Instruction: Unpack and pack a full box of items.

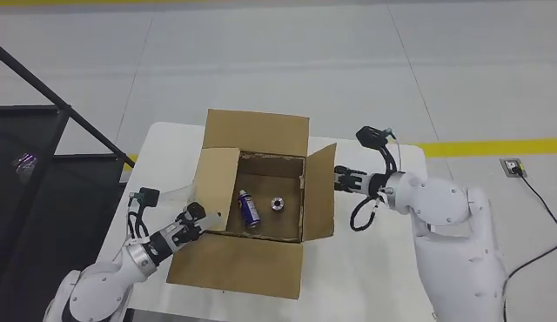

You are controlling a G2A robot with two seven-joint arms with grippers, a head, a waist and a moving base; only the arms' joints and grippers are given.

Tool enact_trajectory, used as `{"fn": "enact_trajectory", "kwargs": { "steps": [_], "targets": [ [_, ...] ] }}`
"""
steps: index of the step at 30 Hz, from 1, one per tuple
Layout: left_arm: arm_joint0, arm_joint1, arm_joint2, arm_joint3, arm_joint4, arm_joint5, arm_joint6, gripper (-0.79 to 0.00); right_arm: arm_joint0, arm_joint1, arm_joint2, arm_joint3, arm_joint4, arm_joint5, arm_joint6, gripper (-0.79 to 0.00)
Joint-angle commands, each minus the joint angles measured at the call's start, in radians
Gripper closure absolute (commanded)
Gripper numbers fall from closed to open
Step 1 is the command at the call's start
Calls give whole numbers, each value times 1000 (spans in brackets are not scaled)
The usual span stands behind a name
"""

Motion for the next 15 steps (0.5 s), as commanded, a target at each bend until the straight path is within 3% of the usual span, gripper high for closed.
{"fn": "enact_trajectory", "kwargs": {
  "steps": [1, 7, 15],
  "targets": [
    [-1, 1, 1, 6, 2, 0, 1, -785, 10, -1, -33, 4, 56, -23, 11, 0],
    [-14, 4, 13, 29, 9, 12, -2, -785, 52, -9, -184, 57, 88, -58, -8, 0],
    [-12, 5, 16, 47, 19, 17, 46, -785, 119, -33, -389, 224, -24, -17, -164, 0]
  ]
}}
